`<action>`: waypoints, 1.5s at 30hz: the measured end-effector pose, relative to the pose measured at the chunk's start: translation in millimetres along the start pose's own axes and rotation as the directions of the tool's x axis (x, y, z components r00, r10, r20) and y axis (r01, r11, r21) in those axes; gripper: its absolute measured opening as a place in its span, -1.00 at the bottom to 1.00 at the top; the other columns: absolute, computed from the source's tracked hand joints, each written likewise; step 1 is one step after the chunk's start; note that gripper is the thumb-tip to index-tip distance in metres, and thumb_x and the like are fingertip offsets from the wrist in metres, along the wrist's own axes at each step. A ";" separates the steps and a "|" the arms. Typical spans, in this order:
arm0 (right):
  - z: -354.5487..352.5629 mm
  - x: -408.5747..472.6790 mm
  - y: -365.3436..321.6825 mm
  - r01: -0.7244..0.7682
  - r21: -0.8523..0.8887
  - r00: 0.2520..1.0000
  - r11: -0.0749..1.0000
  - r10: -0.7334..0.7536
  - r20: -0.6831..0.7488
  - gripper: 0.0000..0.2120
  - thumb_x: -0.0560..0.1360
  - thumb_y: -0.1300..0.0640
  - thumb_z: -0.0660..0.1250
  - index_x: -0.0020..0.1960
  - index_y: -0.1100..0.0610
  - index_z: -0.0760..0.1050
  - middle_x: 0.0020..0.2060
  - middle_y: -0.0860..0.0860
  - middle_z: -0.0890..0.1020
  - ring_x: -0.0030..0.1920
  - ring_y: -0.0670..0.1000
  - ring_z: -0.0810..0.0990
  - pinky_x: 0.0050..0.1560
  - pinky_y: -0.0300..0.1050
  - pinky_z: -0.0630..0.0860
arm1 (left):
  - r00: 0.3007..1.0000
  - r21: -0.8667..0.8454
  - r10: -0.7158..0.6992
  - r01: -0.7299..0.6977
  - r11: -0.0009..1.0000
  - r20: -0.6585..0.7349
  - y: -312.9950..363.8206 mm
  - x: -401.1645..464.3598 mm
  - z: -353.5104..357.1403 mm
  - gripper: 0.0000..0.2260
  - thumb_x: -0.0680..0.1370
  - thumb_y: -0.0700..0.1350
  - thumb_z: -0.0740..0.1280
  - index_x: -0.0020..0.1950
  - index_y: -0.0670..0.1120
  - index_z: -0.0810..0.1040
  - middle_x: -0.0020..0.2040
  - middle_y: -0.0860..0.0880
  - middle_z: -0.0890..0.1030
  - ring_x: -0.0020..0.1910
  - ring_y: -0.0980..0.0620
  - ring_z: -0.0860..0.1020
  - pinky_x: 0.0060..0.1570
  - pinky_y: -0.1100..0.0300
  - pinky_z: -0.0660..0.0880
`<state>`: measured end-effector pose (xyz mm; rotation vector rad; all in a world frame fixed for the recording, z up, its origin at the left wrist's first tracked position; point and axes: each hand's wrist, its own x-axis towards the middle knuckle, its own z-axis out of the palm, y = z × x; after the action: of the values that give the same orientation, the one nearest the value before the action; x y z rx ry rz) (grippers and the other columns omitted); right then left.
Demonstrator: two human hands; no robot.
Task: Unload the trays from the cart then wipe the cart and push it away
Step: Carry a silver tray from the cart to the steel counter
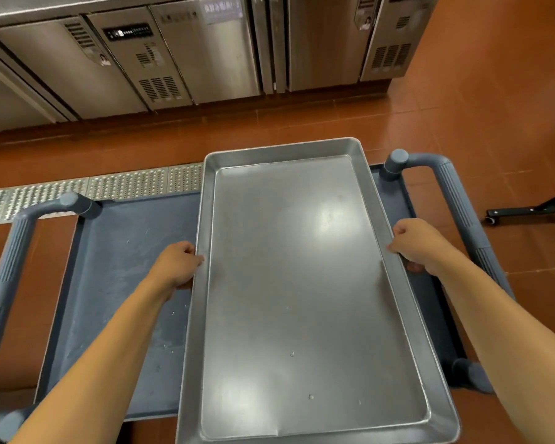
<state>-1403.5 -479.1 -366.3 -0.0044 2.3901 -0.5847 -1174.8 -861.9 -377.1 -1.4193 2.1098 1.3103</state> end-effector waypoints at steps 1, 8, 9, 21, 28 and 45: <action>-2.5 -1.9 -0.9 -0.002 0.012 1.000 1.000 0.002 0.003 -0.71 0.54 0.36 0.30 -0.25 0.12 0.28 -0.34 0.10 0.33 -0.36 0.06 0.30 -0.30 -0.04 0.34 | 1.000 -0.006 0.002 -0.002 1.000 0.002 3.6 -3.8 -1.4 -0.84 0.63 -0.24 0.33 -0.10 -0.09 0.40 -0.25 -0.17 0.37 -0.38 -0.02 0.31 -0.42 0.16 0.38; -26.4 -23.0 -8.1 0.046 0.029 0.996 0.999 -0.048 0.072 -0.73 0.57 0.35 0.30 -0.21 0.14 0.28 -0.36 0.12 0.38 -0.42 0.07 0.35 -0.44 -0.09 0.39 | 1.000 -0.018 0.011 -0.011 1.000 0.001 24.2 -42.9 -8.0 -0.74 0.65 -0.28 0.28 -0.20 -0.09 0.35 -0.39 -0.11 0.32 -0.45 -0.02 0.29 -0.53 0.27 0.39; -30.7 -26.2 -9.3 0.059 0.029 0.996 0.998 -0.061 0.072 -0.72 0.58 0.34 0.30 -0.21 0.14 0.27 -0.37 0.12 0.38 -0.44 0.07 0.35 -0.44 -0.09 0.40 | 1.000 -0.015 0.016 -0.016 1.000 -0.009 26.8 -49.5 -9.8 -0.74 0.65 -0.27 0.27 -0.21 -0.09 0.35 -0.39 -0.11 0.34 -0.45 -0.02 0.31 -0.48 0.26 0.41; -99.2 -77.0 -31.0 0.196 0.101 0.979 0.975 -0.201 0.044 -0.81 0.61 0.19 0.31 -0.17 0.15 0.42 -0.29 0.12 0.54 -0.32 0.07 0.52 -0.44 -0.13 0.51 | 0.990 -0.086 0.097 -0.106 0.991 -0.100 64.6 -127.5 -41.9 -0.78 0.67 -0.14 0.16 -0.12 -0.12 0.50 -0.30 -0.14 0.55 -0.41 -0.05 0.47 -0.36 0.18 0.53; -135.2 -132.4 -26.1 0.152 0.239 0.988 0.959 -0.157 0.001 -0.75 0.63 0.04 0.25 -0.10 0.19 0.53 -0.35 0.11 0.54 -0.42 0.05 0.48 -0.47 -0.21 0.46 | 0.993 -0.189 0.102 -0.112 0.976 -0.060 77.3 -172.6 -55.5 -0.73 0.65 0.04 0.21 -0.17 -0.06 0.53 -0.25 -0.11 0.52 -0.37 -0.02 0.41 -0.35 0.19 0.50; -174.2 -294.0 96.7 0.065 0.450 0.994 0.891 -0.016 -0.112 -0.78 0.57 0.01 0.23 -0.15 0.13 0.46 -0.37 0.06 0.50 -0.35 0.02 0.44 -0.34 -0.18 0.43 | 0.955 -0.096 0.295 -0.295 0.951 -0.010 84.4 -293.1 -23.7 -0.64 0.72 0.03 0.16 -0.19 -0.10 0.49 -0.41 -0.05 0.44 -0.45 0.03 0.36 -0.41 0.22 0.37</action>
<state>-1267.5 -275.9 -108.7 0.1855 2.2998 -1.1785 -1100.2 -698.8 -129.2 -1.1637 2.3541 1.5405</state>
